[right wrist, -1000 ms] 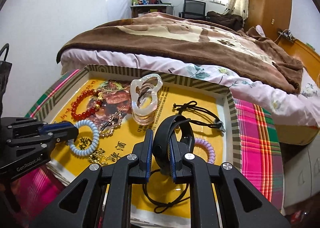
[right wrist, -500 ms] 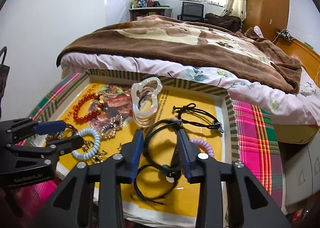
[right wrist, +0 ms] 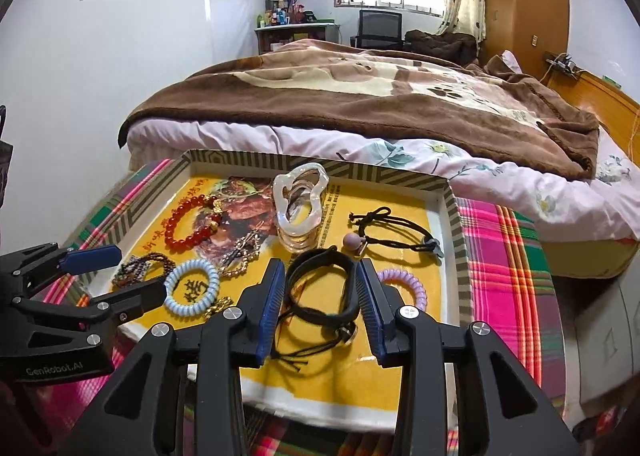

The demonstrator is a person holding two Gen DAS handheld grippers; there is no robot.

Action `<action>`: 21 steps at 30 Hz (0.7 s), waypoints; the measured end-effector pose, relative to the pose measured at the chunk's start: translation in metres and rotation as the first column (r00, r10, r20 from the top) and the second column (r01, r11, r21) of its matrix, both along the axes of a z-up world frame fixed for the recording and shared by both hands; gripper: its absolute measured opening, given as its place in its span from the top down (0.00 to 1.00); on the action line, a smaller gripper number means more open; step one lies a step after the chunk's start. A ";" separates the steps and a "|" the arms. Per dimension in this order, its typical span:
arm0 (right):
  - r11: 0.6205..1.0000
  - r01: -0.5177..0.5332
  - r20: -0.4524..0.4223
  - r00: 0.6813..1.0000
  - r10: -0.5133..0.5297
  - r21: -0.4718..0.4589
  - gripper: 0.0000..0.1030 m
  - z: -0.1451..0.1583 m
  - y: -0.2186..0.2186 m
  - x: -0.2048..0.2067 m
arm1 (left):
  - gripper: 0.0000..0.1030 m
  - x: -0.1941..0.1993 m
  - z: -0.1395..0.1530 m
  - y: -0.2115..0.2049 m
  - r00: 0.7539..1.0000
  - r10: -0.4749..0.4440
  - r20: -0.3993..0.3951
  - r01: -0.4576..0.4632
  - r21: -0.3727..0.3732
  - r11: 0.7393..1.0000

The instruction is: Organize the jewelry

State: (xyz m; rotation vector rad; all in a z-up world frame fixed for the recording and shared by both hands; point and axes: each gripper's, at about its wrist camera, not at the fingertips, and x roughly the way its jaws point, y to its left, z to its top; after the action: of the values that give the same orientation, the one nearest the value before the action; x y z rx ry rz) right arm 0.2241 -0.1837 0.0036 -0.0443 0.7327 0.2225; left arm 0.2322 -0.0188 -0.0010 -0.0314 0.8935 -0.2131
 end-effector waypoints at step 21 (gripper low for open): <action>0.991 0.127 -0.010 0.992 -0.127 0.027 0.49 0.003 -0.011 -0.112 | 0.10 -0.109 0.025 -0.002 0.990 0.095 0.109 -0.104 0.085 0.991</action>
State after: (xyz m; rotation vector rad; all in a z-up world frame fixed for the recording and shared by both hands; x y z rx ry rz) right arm 0.1123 -0.1951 0.0068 0.0294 0.7375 0.1109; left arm 0.1236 -0.0210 0.0242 0.0192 0.7940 -0.0800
